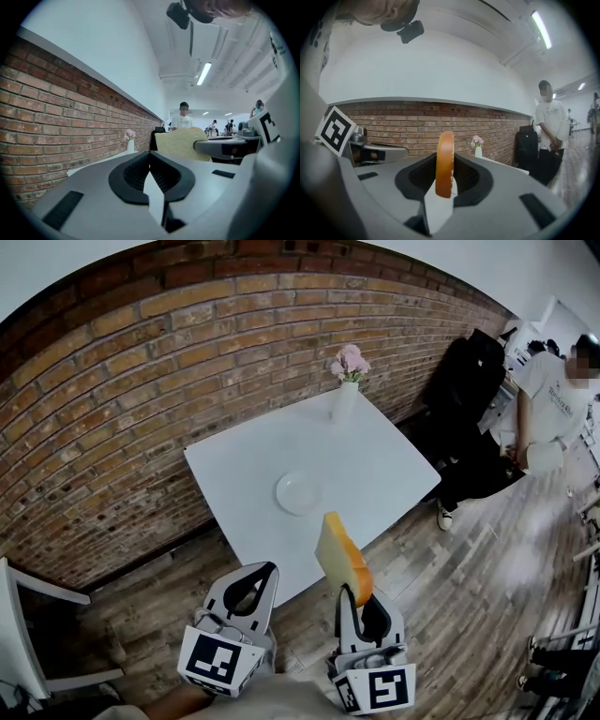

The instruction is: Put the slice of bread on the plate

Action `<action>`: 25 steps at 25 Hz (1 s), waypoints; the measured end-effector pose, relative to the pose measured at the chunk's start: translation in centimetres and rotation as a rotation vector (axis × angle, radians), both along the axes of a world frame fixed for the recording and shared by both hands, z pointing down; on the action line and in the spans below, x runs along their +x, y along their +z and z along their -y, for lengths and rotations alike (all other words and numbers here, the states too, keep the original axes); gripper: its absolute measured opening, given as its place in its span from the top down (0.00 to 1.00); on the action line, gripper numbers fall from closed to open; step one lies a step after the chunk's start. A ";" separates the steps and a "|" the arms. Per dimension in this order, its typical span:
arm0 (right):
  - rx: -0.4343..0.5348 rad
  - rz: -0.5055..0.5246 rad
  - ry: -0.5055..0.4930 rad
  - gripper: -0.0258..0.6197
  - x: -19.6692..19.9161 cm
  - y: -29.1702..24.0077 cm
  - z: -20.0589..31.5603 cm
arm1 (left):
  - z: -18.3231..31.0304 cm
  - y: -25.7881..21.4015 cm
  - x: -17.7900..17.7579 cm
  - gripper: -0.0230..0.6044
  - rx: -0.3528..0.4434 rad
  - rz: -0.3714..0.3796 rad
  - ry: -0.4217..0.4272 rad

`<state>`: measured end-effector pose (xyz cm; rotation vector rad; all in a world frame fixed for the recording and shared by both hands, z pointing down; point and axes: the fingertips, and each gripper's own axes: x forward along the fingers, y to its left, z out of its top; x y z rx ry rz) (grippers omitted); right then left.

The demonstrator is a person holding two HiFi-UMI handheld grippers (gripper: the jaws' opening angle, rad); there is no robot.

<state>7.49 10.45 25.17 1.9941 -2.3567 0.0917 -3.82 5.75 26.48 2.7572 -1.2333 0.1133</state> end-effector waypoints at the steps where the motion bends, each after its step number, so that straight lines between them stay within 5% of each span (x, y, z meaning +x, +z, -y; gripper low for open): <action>1: -0.003 -0.002 0.004 0.82 0.0 0.0 0.6 | 0.7 0.0 0.1 0.95 -0.004 0.001 0.006; 25: -0.025 0.004 0.090 0.82 0.6 0.9 10.5 | 12.1 0.0 1.3 0.95 -0.018 0.000 0.118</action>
